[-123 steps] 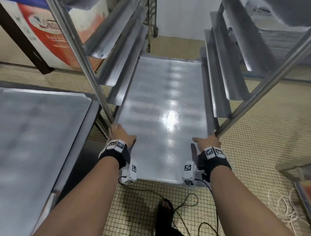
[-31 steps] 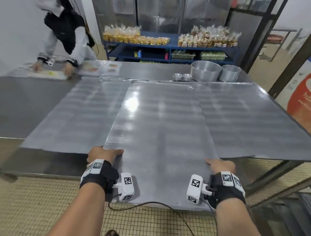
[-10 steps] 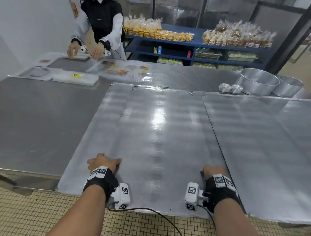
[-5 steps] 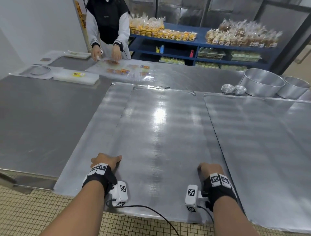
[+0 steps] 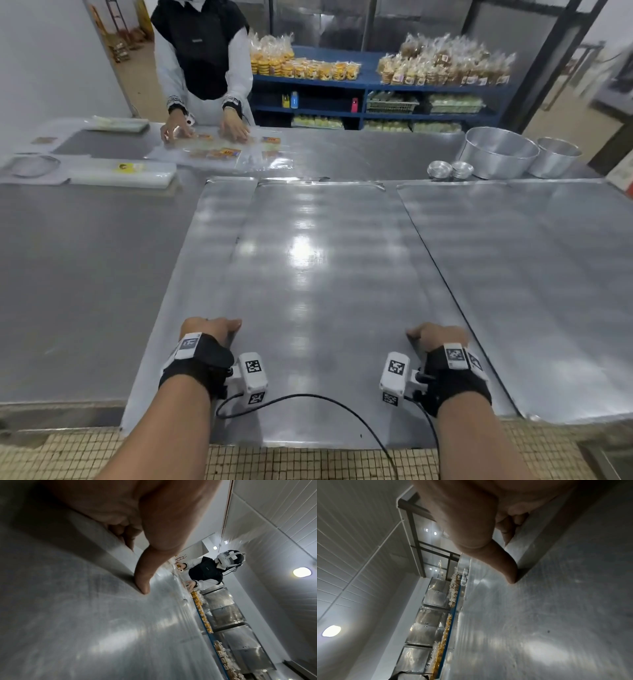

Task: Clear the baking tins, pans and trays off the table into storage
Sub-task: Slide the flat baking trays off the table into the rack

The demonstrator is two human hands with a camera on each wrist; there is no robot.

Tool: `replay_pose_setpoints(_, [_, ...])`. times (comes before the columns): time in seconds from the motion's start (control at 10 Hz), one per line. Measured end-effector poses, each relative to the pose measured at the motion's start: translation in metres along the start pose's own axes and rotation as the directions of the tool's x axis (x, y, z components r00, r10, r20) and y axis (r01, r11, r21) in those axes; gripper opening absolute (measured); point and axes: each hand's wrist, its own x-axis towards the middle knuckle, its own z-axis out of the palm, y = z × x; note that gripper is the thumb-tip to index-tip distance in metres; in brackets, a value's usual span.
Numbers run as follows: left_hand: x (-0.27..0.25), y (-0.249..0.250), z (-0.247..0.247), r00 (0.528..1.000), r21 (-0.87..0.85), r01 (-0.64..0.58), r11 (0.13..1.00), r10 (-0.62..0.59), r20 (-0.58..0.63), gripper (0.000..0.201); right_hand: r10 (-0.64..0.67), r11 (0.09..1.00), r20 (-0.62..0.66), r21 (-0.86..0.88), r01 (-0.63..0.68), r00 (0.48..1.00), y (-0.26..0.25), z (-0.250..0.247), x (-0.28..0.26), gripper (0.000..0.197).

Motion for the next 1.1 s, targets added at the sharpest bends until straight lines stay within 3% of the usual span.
replay_pose_setpoints(0.3, [0.009,0.018,-0.034,0.990,0.024,-0.126,0.992,0.124,0.062,0.054,0.044,0.985,-0.132,0.172,-0.021,0.990,0.012,0.003,-0.057,0.038])
replay_pose_setpoints(0.5, [0.003,0.033,-0.040,0.970,0.000,-0.211,0.977,0.209,0.123,0.071,0.110,0.929,-0.198,0.368,-0.030,0.974,0.039,-0.001,-0.090,0.047])
replay_pose_setpoints(0.6, [-0.009,0.044,-0.035,0.947,0.010,-0.272,0.962,0.266,0.179,0.050,0.142,0.926,-0.269,0.376,-0.032,0.953,0.056,-0.010,-0.106,0.056])
replay_pose_setpoints(0.7, [-0.024,0.053,-0.027,0.909,0.063,-0.357,0.932,0.332,0.251,0.046,0.238,0.872,-0.328,0.487,-0.052,0.914,0.073,-0.026,-0.127,0.035])
replay_pose_setpoints(0.9, [-0.063,0.064,0.006,0.834,0.096,-0.472,0.876,0.409,0.371,0.052,0.352,0.790,-0.364,0.610,-0.065,0.862,0.114,-0.064,-0.166,0.041])
replay_pose_setpoints(1.0, [-0.086,0.068,0.028,0.798,0.104,-0.506,0.856,0.419,0.433,0.036,0.394,0.790,-0.420,0.610,-0.067,0.818,0.136,-0.083,-0.187,0.035])
replay_pose_setpoints(1.1, [-0.116,0.071,0.051,0.758,0.139,-0.551,0.823,0.424,0.496,0.036,0.437,0.755,-0.475,0.655,-0.025,0.764,0.158,-0.104,-0.208,0.035])
